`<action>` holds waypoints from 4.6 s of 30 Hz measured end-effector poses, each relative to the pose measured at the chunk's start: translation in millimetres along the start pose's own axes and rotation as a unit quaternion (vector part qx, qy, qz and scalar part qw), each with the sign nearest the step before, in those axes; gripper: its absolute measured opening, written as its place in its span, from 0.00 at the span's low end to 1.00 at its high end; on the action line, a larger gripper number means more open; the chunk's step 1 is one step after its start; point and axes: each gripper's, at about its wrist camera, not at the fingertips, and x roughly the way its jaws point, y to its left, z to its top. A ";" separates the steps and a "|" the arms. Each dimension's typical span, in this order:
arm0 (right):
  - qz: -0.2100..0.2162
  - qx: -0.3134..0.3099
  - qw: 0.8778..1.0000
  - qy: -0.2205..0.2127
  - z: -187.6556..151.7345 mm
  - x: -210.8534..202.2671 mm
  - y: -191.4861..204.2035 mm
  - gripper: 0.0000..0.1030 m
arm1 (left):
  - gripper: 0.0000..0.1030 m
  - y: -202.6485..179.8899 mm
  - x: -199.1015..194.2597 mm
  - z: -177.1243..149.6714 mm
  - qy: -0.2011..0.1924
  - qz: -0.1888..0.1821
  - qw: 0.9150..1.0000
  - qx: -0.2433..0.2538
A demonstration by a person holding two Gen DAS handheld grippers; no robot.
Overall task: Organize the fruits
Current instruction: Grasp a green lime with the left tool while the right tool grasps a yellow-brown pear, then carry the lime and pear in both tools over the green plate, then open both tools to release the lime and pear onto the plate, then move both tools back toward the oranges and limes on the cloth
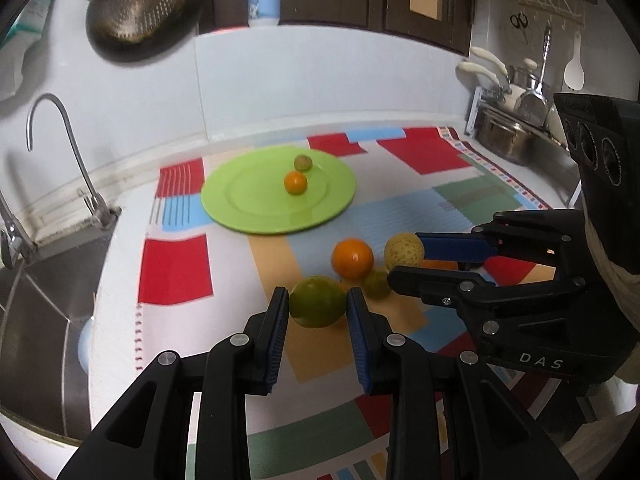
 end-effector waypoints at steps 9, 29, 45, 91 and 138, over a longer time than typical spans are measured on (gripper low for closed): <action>-0.013 0.007 0.999 -0.035 23.6 -20.1 -1.5 0.29 | 0.29 1.0 -15.1 25.3 -0.032 0.012 0.999 0.001; -0.019 0.017 0.997 -0.073 87.6 -20.6 -31.3 0.29 | 0.29 19.5 0.6 90.1 -0.067 0.032 0.997 -0.005; -0.008 0.015 0.998 -0.064 131.4 14.6 -62.6 0.29 | 0.29 45.3 37.8 128.3 -0.066 0.040 0.997 -0.021; -0.007 0.042 0.996 0.083 153.4 205.9 -150.4 0.29 | 0.36 105.2 228.4 156.0 0.065 0.023 0.997 -0.042; -0.092 0.023 0.995 -0.026 73.2 -14.5 -56.1 0.49 | 0.74 18.9 13.2 78.9 -0.050 0.050 0.997 -0.010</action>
